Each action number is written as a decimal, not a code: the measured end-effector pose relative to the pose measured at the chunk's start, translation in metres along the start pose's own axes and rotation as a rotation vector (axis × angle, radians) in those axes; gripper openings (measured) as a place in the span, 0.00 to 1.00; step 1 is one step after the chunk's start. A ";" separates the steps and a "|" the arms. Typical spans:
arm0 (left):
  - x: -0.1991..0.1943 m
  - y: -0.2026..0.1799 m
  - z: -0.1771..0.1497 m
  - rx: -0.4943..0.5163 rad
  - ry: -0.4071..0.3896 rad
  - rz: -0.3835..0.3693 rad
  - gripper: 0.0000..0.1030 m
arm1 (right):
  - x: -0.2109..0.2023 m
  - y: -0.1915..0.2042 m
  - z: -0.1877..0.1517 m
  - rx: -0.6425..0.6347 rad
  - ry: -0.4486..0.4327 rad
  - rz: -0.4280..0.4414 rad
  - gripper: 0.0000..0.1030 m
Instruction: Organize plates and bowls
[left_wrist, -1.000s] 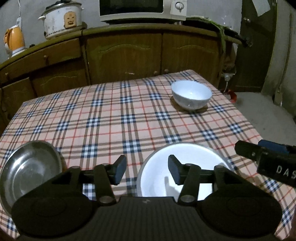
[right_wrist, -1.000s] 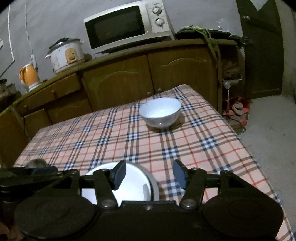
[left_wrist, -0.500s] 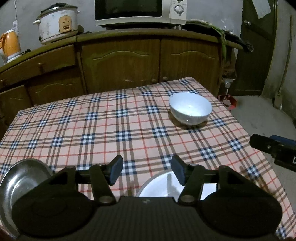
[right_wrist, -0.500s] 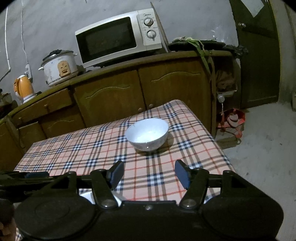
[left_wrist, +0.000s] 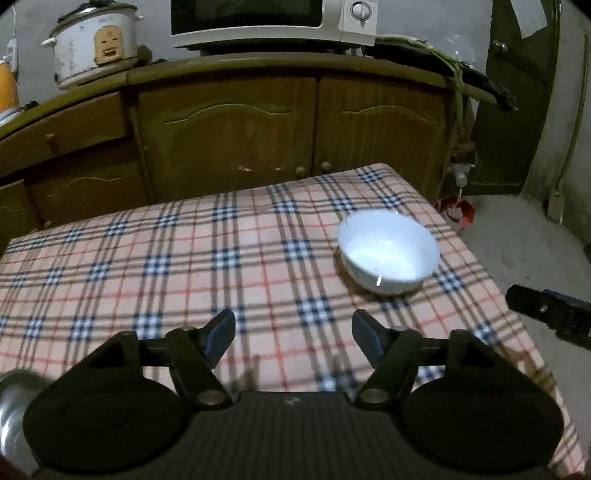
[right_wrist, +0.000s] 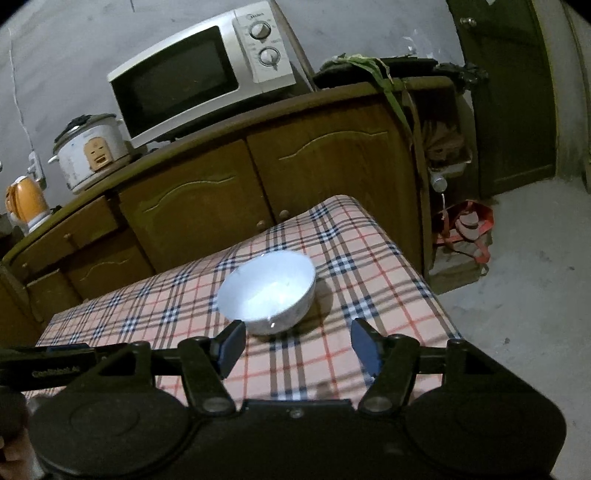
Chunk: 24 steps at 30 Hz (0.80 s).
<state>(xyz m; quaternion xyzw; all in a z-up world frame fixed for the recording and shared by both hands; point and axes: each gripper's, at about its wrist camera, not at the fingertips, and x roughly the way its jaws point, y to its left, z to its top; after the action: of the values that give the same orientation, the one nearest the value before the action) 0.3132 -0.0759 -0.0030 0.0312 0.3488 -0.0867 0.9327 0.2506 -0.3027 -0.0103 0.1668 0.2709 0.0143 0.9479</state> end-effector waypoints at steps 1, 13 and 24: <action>0.006 -0.001 0.005 0.000 0.001 -0.005 0.71 | 0.009 -0.001 0.004 0.003 0.001 -0.004 0.74; 0.101 -0.024 0.042 0.034 0.039 -0.046 0.70 | 0.118 -0.013 0.032 0.050 0.079 -0.027 0.74; 0.162 -0.031 0.042 0.063 0.121 -0.080 0.30 | 0.175 -0.017 0.021 0.122 0.174 -0.014 0.25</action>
<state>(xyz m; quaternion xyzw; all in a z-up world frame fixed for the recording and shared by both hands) 0.4546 -0.1340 -0.0774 0.0520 0.4026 -0.1326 0.9042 0.4093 -0.3043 -0.0879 0.2202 0.3535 0.0054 0.9091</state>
